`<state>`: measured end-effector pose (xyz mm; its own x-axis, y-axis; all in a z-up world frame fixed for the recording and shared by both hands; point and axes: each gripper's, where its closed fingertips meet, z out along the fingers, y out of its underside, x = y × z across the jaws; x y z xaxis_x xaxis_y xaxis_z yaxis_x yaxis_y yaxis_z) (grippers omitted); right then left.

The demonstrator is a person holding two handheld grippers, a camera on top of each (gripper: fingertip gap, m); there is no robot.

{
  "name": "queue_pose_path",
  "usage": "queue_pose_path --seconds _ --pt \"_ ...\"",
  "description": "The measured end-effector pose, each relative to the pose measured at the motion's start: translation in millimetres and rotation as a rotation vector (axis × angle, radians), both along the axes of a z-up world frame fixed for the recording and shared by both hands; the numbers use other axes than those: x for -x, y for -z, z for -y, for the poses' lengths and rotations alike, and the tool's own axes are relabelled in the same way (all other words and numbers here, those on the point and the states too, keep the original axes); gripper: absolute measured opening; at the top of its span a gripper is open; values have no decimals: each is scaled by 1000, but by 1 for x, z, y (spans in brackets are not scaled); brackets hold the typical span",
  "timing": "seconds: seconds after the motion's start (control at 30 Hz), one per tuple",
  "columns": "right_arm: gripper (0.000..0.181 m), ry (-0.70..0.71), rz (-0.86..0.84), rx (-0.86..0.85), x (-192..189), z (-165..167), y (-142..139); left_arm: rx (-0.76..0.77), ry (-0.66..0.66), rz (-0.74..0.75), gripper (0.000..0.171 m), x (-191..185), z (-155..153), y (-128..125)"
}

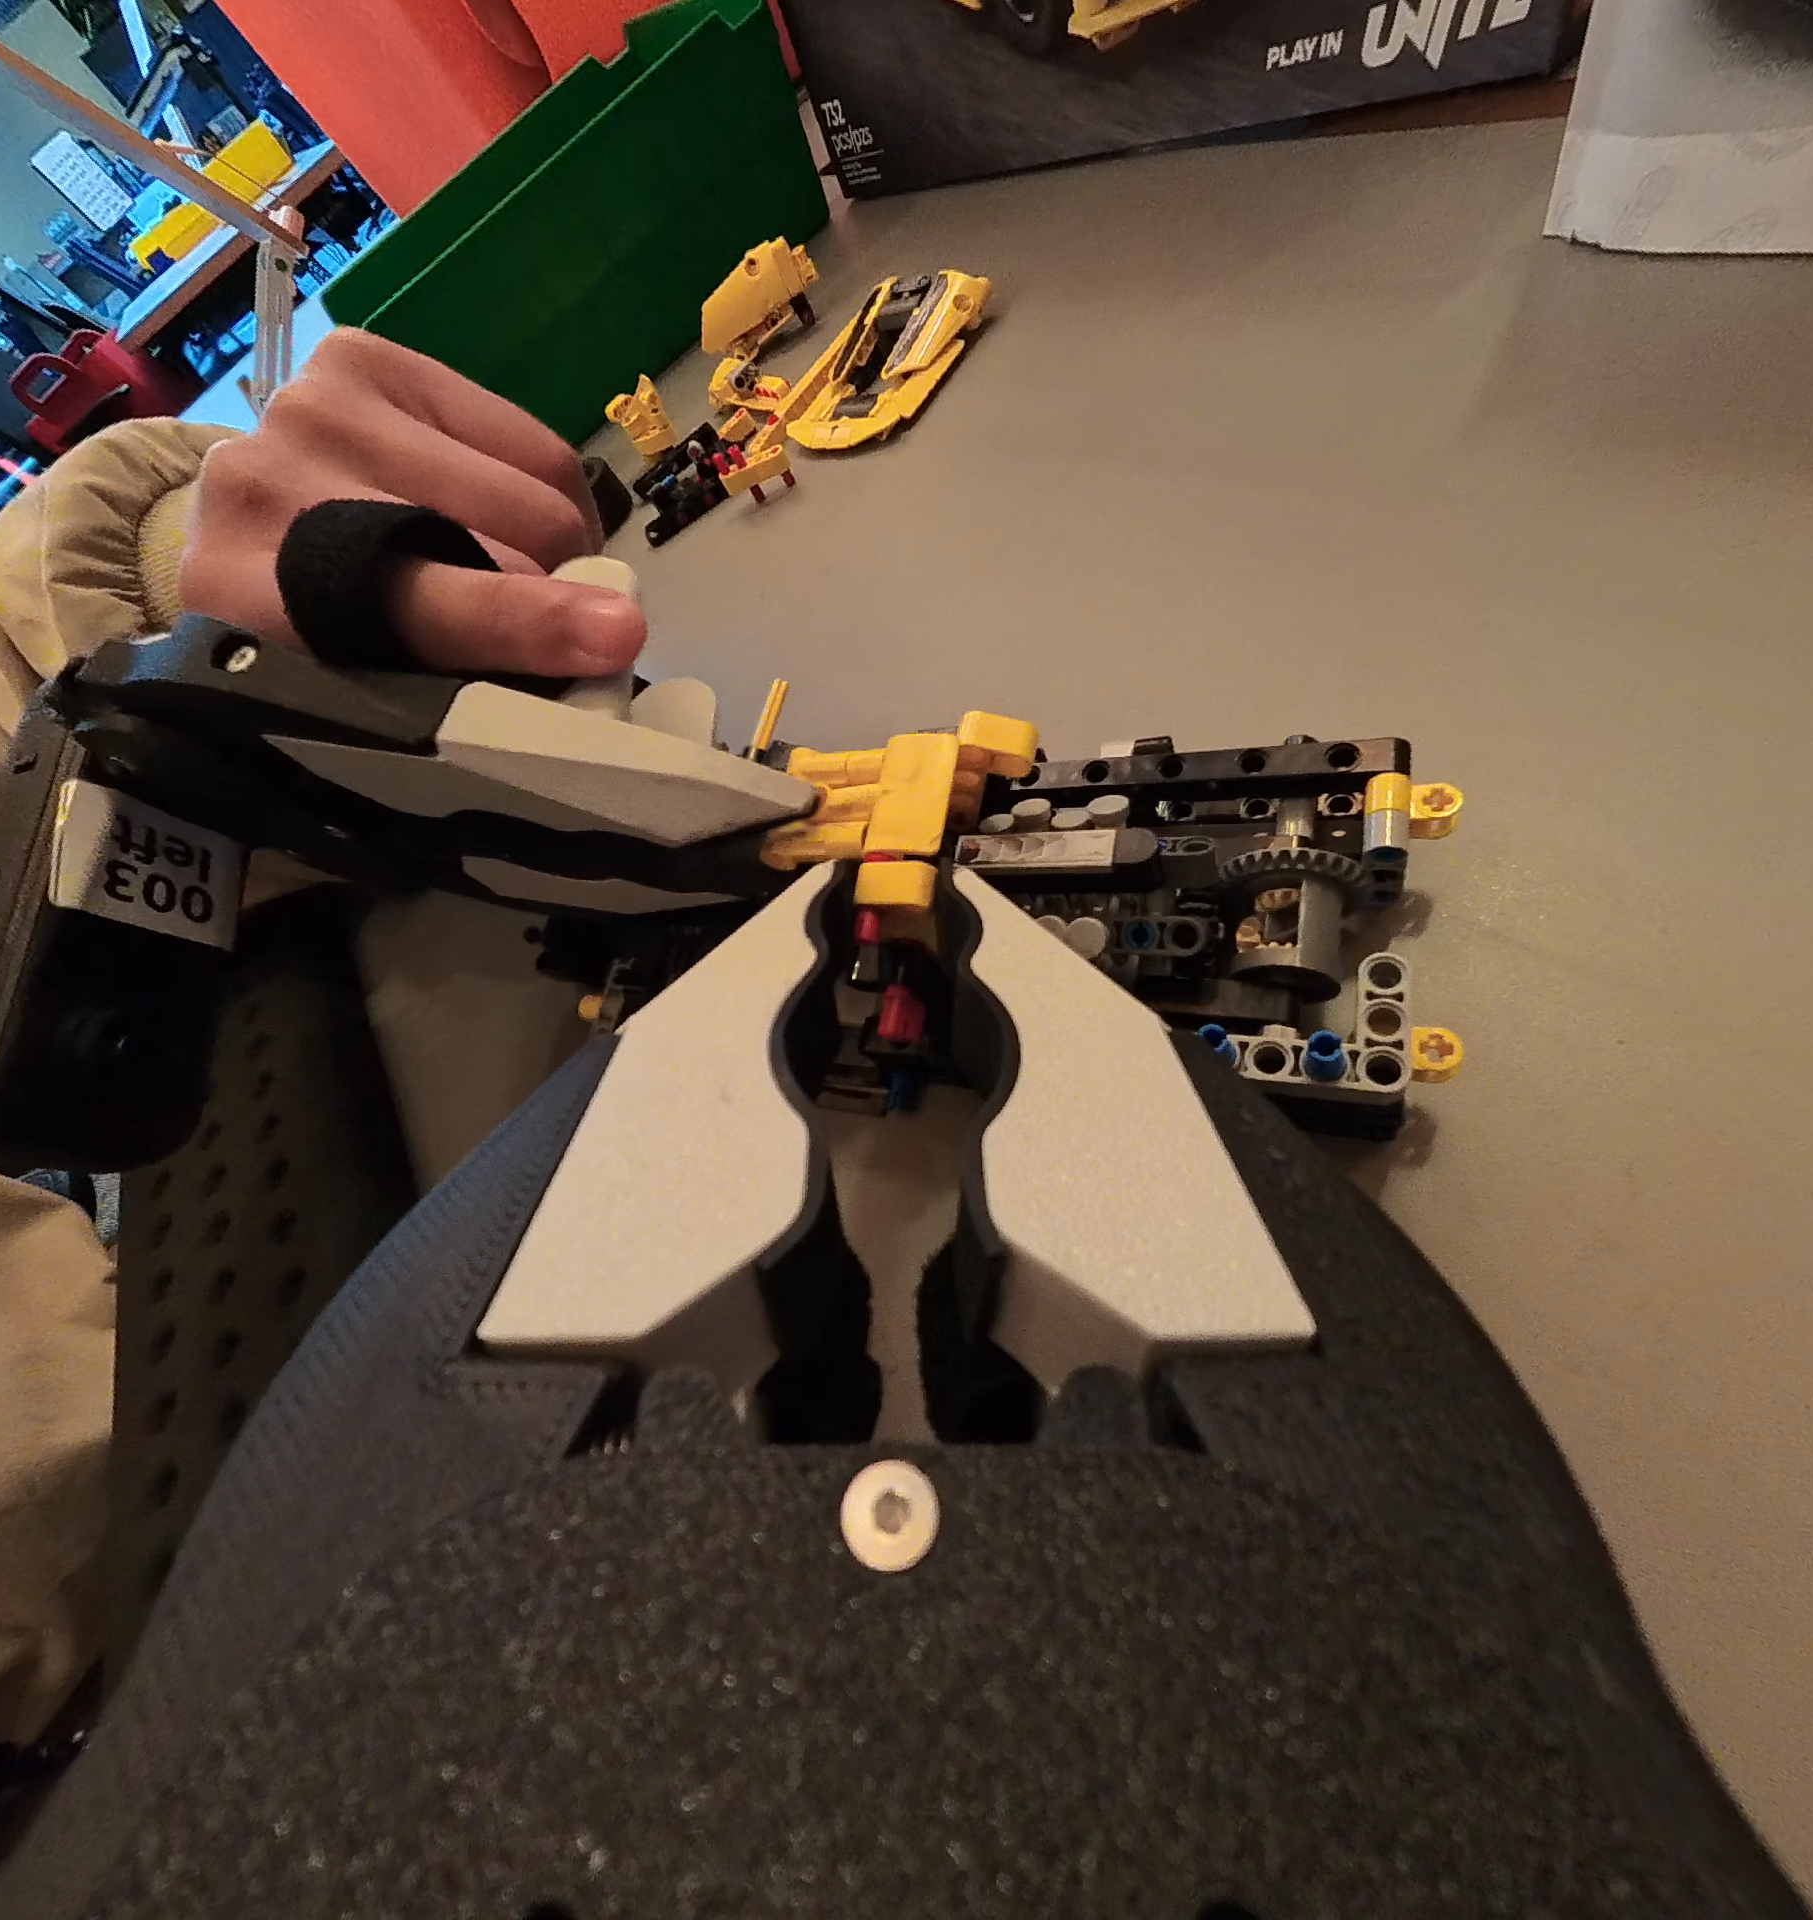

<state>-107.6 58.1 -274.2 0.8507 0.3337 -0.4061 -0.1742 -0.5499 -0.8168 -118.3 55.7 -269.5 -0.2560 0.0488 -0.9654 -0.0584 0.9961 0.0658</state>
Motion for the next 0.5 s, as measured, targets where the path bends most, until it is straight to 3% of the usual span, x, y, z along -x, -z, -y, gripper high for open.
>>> queue_pose_path --seconds 0.5 --pt "14 -6 -11 5 1 0 0 15 -54 -56 15 4 -9 2"
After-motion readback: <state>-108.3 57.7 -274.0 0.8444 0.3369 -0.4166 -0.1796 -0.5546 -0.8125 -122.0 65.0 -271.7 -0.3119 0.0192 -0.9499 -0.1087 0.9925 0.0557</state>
